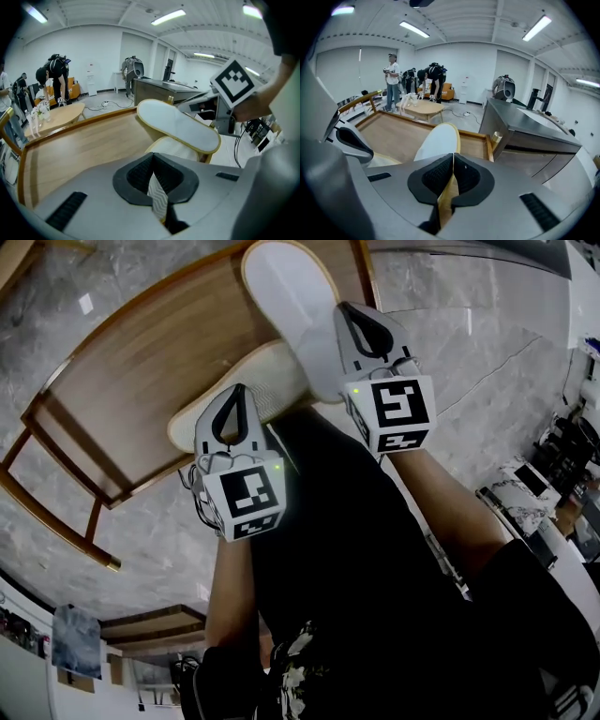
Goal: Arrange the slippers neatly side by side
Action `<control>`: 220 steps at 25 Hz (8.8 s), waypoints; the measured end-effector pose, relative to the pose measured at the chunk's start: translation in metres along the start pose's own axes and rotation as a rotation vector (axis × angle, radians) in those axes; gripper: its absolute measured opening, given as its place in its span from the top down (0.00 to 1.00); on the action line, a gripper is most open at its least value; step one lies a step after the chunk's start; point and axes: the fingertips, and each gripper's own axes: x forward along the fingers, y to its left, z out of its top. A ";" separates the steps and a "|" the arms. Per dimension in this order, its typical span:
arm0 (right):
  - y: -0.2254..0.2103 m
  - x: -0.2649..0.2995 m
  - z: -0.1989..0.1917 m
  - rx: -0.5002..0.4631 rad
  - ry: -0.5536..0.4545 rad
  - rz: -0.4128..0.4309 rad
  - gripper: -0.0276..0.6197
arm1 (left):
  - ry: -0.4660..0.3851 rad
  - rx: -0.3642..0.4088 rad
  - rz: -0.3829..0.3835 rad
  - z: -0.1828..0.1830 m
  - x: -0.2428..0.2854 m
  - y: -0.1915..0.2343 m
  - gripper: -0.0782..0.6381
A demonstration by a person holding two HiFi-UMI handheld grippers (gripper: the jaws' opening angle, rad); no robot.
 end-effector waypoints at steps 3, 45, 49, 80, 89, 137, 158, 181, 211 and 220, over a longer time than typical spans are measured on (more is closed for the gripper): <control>0.005 0.006 0.000 -0.005 -0.015 -0.021 0.95 | -0.002 0.013 -0.007 0.003 0.005 0.001 0.89; 0.031 0.020 -0.026 0.010 -0.009 0.140 0.94 | 0.339 0.723 0.014 -0.052 -0.017 -0.023 0.73; 0.029 0.023 -0.025 0.010 -0.006 0.131 0.94 | 0.327 0.723 0.038 -0.048 -0.022 -0.020 0.76; 0.053 0.001 0.016 -0.029 -0.109 0.178 0.94 | 0.060 0.008 0.005 0.035 -0.071 0.027 0.85; 0.052 0.000 0.021 -0.027 -0.122 0.176 0.94 | -0.074 -0.490 -0.198 0.059 -0.053 0.032 0.85; 0.041 0.021 -0.004 0.012 -0.070 0.248 0.78 | 0.037 -0.172 0.064 0.012 0.006 0.049 0.70; 0.062 0.010 0.022 0.140 -0.118 0.226 0.94 | 0.025 -0.110 0.167 0.014 -0.013 0.086 0.87; 0.122 -0.011 0.058 0.300 -0.113 0.145 0.94 | -0.003 -0.007 0.021 0.002 -0.050 0.108 0.87; 0.168 0.034 0.037 0.262 -0.027 0.170 0.94 | 0.040 -0.092 -0.107 -0.021 -0.025 0.121 0.87; 0.182 0.035 0.044 0.270 -0.032 0.207 0.94 | 0.066 -0.084 -0.093 -0.027 -0.032 0.137 0.87</control>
